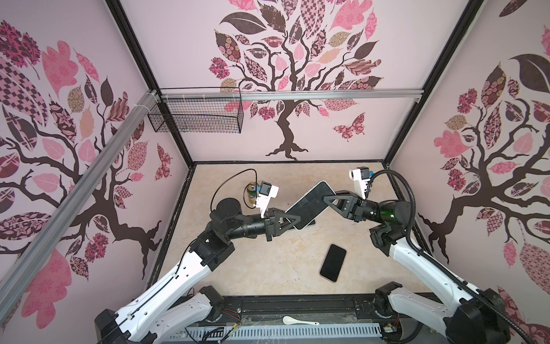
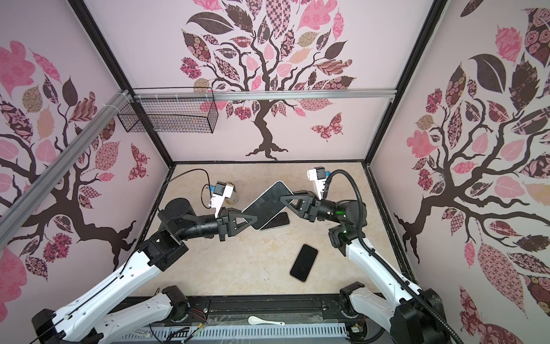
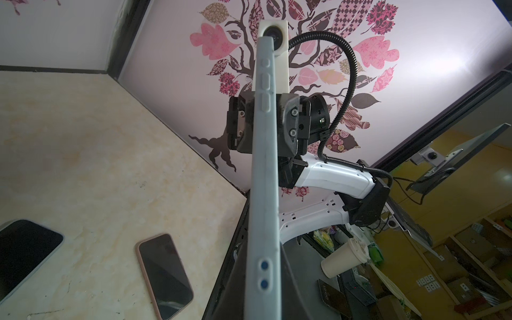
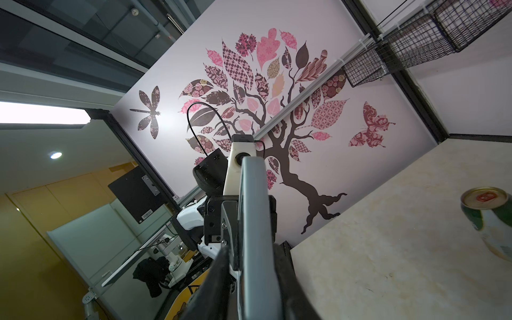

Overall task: Take the phone out of the phone case
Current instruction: Pass the phone, then remove the phone case from the phone.

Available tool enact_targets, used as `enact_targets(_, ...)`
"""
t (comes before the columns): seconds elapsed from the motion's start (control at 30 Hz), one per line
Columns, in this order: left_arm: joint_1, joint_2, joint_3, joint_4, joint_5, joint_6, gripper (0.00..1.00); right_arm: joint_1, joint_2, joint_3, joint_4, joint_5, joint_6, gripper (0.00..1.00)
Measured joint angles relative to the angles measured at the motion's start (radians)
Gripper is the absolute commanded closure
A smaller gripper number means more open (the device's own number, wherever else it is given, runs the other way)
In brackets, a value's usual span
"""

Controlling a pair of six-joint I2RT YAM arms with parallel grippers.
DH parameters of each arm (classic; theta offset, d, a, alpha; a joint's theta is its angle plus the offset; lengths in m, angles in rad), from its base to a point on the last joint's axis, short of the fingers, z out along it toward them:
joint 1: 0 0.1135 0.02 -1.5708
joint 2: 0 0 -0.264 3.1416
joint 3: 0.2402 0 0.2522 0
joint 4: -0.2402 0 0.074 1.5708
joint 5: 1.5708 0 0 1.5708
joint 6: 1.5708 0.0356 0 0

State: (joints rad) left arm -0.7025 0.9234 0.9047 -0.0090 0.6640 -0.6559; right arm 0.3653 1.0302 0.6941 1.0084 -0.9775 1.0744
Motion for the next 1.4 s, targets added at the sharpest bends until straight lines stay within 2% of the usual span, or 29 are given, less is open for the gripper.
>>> enact_targets(0.2, 0.054, -0.027, 0.027, -0.140, 0.005, 0.045, 1.00, -0.006, -0.080, 0.006, -0.255, 0.045, -0.230, 0.43)
enact_targets(0.37, 0.083, -0.005, 0.129, -0.352, -0.035, 0.127, 1.00, -0.033, -0.113, 0.040, -0.481, 0.089, -0.457, 0.42)
enact_targets(0.57, 0.088, 0.077, 0.274, -0.602, -0.174, 0.266, 1.00, -0.055, -0.127, 0.062, -0.706, 0.231, -0.738, 0.27)
enact_targets(0.9, 0.090, 0.235, 0.338, -0.798, -0.265, 0.491, 1.00, -0.055, -0.093, 0.038, -0.815, 0.311, -1.055, 0.29)
enact_targets(1.1, 0.092, 0.237, 0.339, -0.833, -0.245, 0.493, 1.00, -0.055, -0.084, 0.038, -0.855, 0.326, -1.166, 0.31)
enact_targets(1.23, 0.092, 0.233, 0.340, -0.843, -0.249, 0.505, 1.00, -0.055, -0.077, 0.040, -0.882, 0.292, -1.249, 0.32)
enact_targets(1.4, 0.093, 0.229, 0.347, -0.870, -0.237, 0.605, 1.00, -0.055, -0.019, 0.085, -0.983, 0.182, -1.379, 0.32)
